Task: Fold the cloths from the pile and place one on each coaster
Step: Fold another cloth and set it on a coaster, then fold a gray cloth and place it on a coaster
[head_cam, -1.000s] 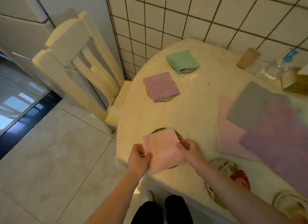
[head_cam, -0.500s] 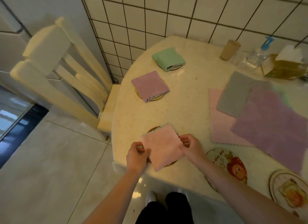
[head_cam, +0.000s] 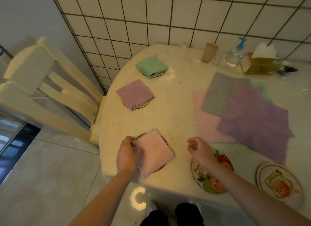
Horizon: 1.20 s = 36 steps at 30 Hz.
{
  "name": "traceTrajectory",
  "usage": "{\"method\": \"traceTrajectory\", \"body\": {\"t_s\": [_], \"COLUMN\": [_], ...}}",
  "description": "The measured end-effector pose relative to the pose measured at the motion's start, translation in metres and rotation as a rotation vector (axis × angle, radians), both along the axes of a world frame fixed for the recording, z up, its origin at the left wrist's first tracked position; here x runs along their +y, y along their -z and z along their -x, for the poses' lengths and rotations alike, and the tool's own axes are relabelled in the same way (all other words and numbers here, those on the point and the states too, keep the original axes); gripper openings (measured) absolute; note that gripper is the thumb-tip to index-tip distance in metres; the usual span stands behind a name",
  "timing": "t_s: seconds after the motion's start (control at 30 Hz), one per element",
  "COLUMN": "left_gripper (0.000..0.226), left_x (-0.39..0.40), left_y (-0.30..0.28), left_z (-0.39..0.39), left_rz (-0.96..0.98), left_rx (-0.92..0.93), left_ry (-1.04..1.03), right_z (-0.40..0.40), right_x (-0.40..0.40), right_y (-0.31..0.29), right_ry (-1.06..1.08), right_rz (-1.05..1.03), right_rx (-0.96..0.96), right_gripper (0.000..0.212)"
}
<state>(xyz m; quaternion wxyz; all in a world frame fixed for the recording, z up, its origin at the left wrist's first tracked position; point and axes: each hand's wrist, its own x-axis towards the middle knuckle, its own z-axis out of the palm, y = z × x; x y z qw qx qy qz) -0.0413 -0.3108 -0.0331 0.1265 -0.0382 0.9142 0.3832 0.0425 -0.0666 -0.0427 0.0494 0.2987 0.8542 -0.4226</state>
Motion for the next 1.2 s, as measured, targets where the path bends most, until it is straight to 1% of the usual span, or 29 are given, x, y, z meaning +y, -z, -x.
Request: {"method": "traceTrajectory", "body": {"t_s": [0.13,0.2,0.23,0.33,0.4,0.47,0.5,0.6,0.67,0.73,0.8,0.87,0.9,0.93,1.0,1.03,1.13,1.2], "left_gripper": [0.017,0.016,0.019,0.026,0.029,0.036,0.04,0.05,0.054,0.057,0.058,0.057,0.057,0.054,0.042,0.035,0.034,0.025], "left_x": [0.059,0.093,0.114,0.171,0.21,0.253,0.271,0.322,0.35,0.371,0.384,0.392,0.394,0.396,0.399,0.4,0.397,0.396], "left_y": [-0.012,-0.016,-0.016,-0.008,-0.002,0.006,0.012,0.028,0.034,0.032,0.026,0.022,0.022,0.021,0.018,0.017,0.01,0.002], "left_z": [-0.01,-0.02,-0.027,-0.048,-0.062,-0.076,-0.081,-0.095,-0.104,-0.111,-0.113,-0.112,-0.11,-0.106,-0.095,-0.087,-0.059,-0.041], "left_rz": [0.046,0.016,-0.005,0.018,0.024,0.074,0.119,0.222,0.276,0.345,0.398,0.424,0.42,0.41,0.416,0.415,0.372,0.277], "left_rx": [0.1,0.122,0.104,0.073,0.069,0.079,0.108,0.2,0.253,0.283,0.26,0.259,0.261,0.272,0.318,0.347,0.359,0.31], "left_ry": [0.174,0.248,0.299,0.424,0.501,0.641,0.735,0.97,1.079,1.138,1.129,1.098,1.082,1.06,0.995,0.944,0.762,0.64], "right_z": [-0.03,-0.048,-0.06,-0.096,-0.114,-0.132,-0.139,-0.156,-0.162,-0.162,-0.161,-0.158,-0.156,-0.154,-0.147,-0.145,-0.136,-0.131], "right_x": [0.055,0.087,0.106,0.159,0.194,0.233,0.247,0.285,0.299,0.307,0.312,0.317,0.32,0.324,0.333,0.34,0.36,0.373], "right_y": [-0.009,-0.011,-0.012,-0.011,-0.017,-0.014,-0.012,0.008,0.016,0.02,0.018,0.008,0.001,-0.007,-0.025,-0.034,-0.052,-0.059], "right_ry": [0.0,-0.022,-0.038,-0.114,-0.151,-0.242,-0.292,-0.391,-0.475,-0.545,-0.568,-0.53,-0.494,-0.447,-0.374,-0.36,-0.293,-0.287], "right_rz": [-0.048,-0.143,-0.198,-0.325,-0.469,-0.622,-0.66,-0.705,-0.698,-0.712,-0.696,-0.659,-0.629,-0.555,-0.409,-0.347,-0.319,-0.306], "right_rx": [0.004,0.007,-0.001,-0.019,-0.034,-0.075,-0.12,-0.211,-0.235,-0.213,-0.197,-0.14,-0.082,-0.012,0.064,0.084,0.189,0.206], "right_gripper": [0.02,0.021,0.02,0.019,0.019,0.033,0.04,0.049,0.049,0.053,0.06,0.057,0.052,0.042,0.011,0.007,0.015,0.02]}}
